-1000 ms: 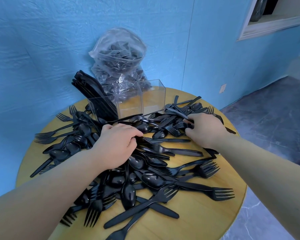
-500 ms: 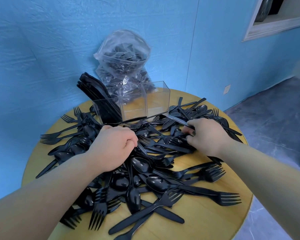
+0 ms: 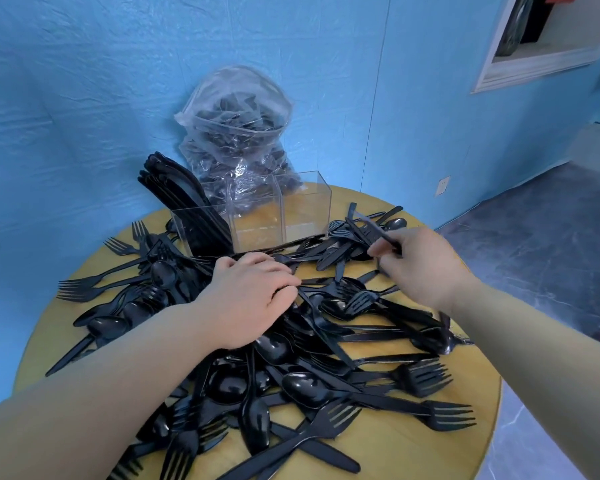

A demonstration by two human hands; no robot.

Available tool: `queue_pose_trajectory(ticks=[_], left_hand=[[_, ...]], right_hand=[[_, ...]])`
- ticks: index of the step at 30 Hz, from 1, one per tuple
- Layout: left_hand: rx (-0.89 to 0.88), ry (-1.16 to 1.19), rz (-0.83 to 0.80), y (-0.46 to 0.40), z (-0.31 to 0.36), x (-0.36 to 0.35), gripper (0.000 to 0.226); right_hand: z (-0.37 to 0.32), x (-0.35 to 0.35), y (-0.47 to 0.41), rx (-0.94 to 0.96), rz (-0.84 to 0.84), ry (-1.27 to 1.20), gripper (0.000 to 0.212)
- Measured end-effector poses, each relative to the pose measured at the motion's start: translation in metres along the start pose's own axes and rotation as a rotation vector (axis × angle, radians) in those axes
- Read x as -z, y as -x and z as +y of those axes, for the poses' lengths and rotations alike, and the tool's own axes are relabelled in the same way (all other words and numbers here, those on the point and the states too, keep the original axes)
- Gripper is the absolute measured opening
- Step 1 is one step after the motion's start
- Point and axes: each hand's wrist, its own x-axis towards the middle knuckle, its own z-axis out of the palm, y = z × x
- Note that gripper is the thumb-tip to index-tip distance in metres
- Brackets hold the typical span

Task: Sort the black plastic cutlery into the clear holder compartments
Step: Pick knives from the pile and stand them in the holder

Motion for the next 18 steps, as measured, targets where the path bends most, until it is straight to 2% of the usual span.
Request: queue_pose_trajectory(ticks=[4,7,8,11,15,18], left_hand=[[-0.035,0.015,0.127,-0.004,-0.003,0.004,0.066],[-0.035,0.031,0.177,-0.016,0.006,0.005,0.045],[-0.042,0.026,0.159,-0.021,0.012,0.005,0.041],[-0.096,-0.009,0.068,-0.04,0.031,0.003,0.046],[-0.109,-0.09,-0.088,-0.062,0.044,0.001,0.055],[-0.104,-0.104,-0.122,-0.064,0.044,0.002,0.053]], right_hand=[[0.01,0.006,-0.009,-0.033,0.135,0.04,0.027],[0.024,0.006,-0.017,-0.063,0.211,0.152,0.024],[0.029,0.006,-0.019,-0.088,0.211,0.189,0.021],[0.042,0.008,-0.023,-0.174,0.171,0.272,0.008],[0.057,0.01,-0.023,-0.216,0.096,0.324,0.012],[0.064,0.009,-0.023,-0.203,0.004,0.36,0.015]])
